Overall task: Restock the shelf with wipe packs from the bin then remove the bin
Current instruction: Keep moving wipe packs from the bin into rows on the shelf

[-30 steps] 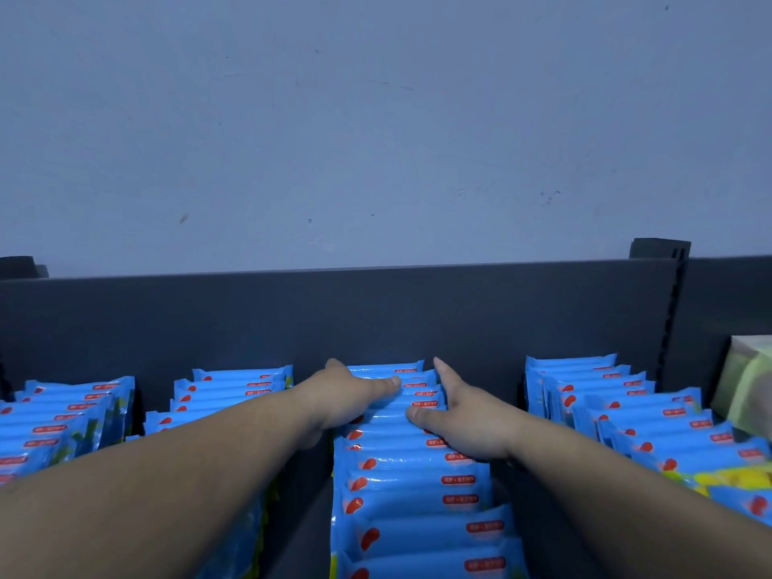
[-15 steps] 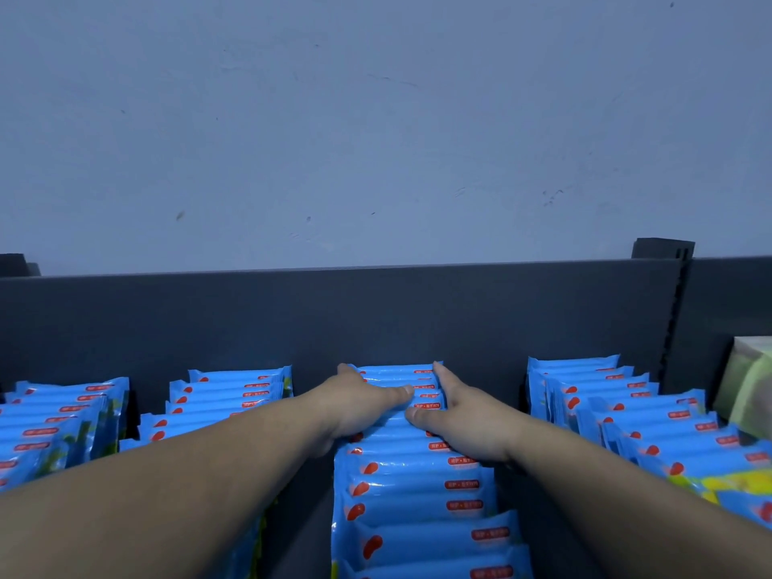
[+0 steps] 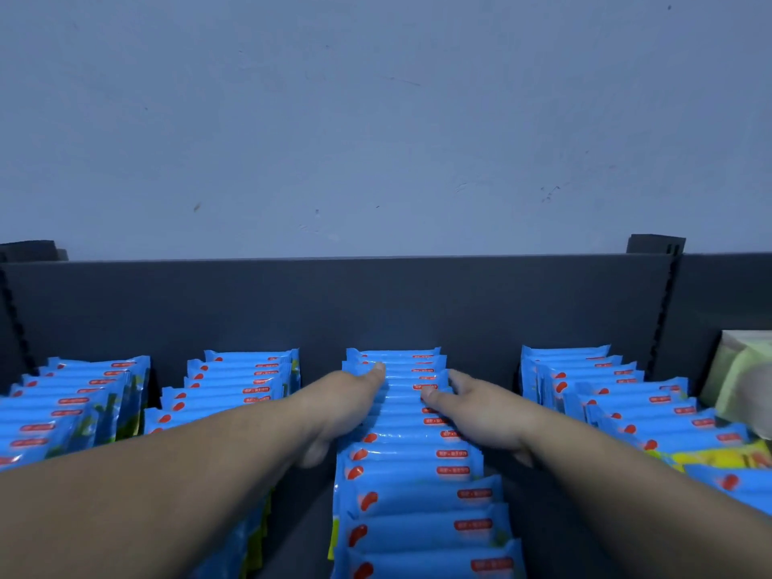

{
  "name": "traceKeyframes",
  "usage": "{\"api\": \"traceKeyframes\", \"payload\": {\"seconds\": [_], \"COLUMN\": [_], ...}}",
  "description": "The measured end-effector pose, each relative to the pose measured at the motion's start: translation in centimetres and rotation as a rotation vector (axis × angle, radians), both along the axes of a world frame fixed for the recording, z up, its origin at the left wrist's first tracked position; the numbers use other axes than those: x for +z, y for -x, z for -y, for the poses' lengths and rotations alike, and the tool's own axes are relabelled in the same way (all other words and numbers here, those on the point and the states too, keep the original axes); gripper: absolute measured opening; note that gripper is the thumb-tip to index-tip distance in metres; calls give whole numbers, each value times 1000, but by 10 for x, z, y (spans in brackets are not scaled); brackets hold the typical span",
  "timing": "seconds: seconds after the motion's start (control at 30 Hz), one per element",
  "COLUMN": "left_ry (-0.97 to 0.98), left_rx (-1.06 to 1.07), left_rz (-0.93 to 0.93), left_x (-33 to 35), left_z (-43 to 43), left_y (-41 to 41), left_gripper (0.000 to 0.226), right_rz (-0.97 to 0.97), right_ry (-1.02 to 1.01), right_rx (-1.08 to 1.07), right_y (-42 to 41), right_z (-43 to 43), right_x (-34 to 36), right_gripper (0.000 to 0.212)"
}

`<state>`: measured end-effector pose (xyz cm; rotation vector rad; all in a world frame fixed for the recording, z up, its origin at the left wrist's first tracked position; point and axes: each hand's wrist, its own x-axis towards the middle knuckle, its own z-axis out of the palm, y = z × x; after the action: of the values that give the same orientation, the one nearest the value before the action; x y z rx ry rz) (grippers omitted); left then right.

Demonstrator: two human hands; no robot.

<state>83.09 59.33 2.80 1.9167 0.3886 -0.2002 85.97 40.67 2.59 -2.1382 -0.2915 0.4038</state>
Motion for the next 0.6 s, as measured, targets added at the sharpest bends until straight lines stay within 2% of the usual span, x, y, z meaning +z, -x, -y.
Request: {"api": "traceKeyframes", "payload": {"seconds": [0.1,0.23,0.3,0.37,0.43,0.5,0.6], "left_ry": [60,121,143,111,115,137,162], "left_rx": [-21,110,150,172,184,177,158], "left_rz": [23,57,76,101,107,93,71], "left_x": [3,10,8,3,-2,-8,-10], "left_z": [12,17,14,9,7,9,21], "left_y": [7,15,20,29,42,53,70], "left_gripper": [45,44,53,57,55,55,52], "right_rz": [16,-19,-8,2,12,-11,-96], "right_ry": [-17,-113,-100,-56,-29,-57,-187], "right_rx": [-18,-64,-78,-78,-72,-52,42], "right_y": [2,11,22,33,44,51,63], "right_z": [-10,-6,3,16,27,32,24], "right_x": [-7,-1,3,4,4,-2,-10], "right_gripper": [31,30,39,63,70,67,36]}}
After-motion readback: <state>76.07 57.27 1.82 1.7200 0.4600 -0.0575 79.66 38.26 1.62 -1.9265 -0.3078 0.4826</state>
